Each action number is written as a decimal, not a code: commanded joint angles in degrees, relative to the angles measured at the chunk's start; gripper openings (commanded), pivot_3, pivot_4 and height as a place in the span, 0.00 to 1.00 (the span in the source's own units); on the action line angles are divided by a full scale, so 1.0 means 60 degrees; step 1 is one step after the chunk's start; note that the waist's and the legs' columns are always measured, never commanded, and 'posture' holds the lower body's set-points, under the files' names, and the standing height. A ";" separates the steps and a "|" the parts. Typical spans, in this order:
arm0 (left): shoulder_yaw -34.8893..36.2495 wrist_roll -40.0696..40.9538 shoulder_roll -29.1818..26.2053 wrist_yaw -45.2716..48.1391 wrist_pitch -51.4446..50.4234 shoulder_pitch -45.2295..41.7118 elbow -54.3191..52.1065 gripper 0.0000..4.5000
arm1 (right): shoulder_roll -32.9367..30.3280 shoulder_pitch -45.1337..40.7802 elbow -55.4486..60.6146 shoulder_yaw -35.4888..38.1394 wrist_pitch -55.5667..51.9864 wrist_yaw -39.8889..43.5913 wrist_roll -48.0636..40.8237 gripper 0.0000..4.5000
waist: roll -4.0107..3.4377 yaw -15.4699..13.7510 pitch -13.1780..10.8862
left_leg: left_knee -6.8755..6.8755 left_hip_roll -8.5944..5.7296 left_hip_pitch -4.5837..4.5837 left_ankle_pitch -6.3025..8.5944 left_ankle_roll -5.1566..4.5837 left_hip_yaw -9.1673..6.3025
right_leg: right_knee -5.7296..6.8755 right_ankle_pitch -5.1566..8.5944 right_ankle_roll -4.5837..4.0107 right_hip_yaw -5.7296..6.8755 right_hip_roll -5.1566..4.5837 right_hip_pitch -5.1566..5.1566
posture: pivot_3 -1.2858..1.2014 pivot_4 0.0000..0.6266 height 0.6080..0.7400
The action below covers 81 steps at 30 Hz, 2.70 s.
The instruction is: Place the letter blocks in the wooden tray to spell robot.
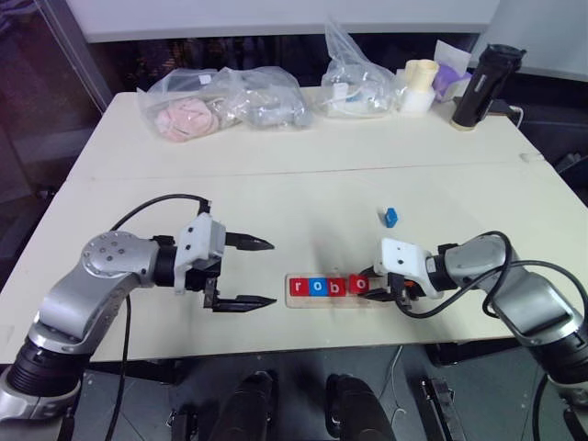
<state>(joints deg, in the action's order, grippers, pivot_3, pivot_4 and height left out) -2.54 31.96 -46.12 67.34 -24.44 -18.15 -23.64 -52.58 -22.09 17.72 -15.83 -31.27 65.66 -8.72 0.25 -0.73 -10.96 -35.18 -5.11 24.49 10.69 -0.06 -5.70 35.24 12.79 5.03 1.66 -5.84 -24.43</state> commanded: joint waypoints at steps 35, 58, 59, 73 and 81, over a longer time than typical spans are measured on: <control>0.0134 0.0073 0.0007 -0.0153 0.0091 -0.0077 -0.0267 1.00 | 0.0173 -0.0352 0.0029 0.0056 0.0465 0.0064 0.0267 0.99 | 0.0000 0.0003 0.0000 | -0.0007 0.0000 -0.0003 -0.0002 0.0001 0.0000 | 0.0014 -0.0001 0.0000 0.0003 0.0002 0.0001 | 0.52 0.24 0.98; 0.0055 0.0036 0.0055 -0.0210 0.0060 -0.0166 -0.0268 1.00 | 0.0592 -0.0814 -0.1102 -0.0049 0.1103 -0.0263 0.0775 0.99 | 0.0000 0.0007 0.0001 | -0.0010 -0.0001 -0.0007 -0.0003 0.0002 0.0002 | 0.0024 -0.0002 0.0000 0.0004 0.0007 0.0001 | 0.52 0.24 0.98; 0.0055 0.0040 0.0058 -0.0221 0.0052 -0.0167 -0.0279 1.00 | 0.0601 -0.0871 -0.1077 -0.0007 0.1077 -0.0241 0.0753 0.99 | 0.0000 0.0008 0.0001 | -0.0010 0.0000 -0.0008 -0.0003 0.0002 0.0002 | 0.0024 -0.0002 0.0000 0.0004 0.0006 0.0001 | 0.52 0.24 0.98; 0.0014 0.0025 0.0120 -0.0268 0.0075 -0.0213 -0.0271 1.00 | 0.1539 -0.2074 -0.1627 0.1510 -0.0960 -0.2421 0.0311 0.99 | 0.0005 0.0022 0.0004 | -0.0013 0.0001 -0.0011 -0.0004 0.0003 0.0002 | 0.0032 -0.0003 -0.0002 0.0002 0.0007 0.0001 | 0.52 0.24 0.98; -0.0046 -0.0036 0.0194 -0.0209 0.0128 -0.0294 -0.0193 1.00 | 0.2744 -0.2192 -0.3444 0.1510 -0.0798 -0.5946 0.2155 0.99 | 0.0005 0.0001 0.0005 | -0.0010 -0.0003 -0.0010 -0.0011 0.0013 0.0008 | 0.0039 -0.0008 -0.0011 -0.0008 0.0026 -0.0007 | 0.52 0.24 0.98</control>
<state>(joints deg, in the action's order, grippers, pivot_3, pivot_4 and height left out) -3.26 31.73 -44.91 65.98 -24.39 -18.88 -23.75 -36.16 -34.45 -1.93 -8.34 -37.73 33.62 1.95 0.29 -0.72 -10.93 -35.24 -5.14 24.43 10.62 0.02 -5.64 35.47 12.74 4.96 1.61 -5.68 -24.47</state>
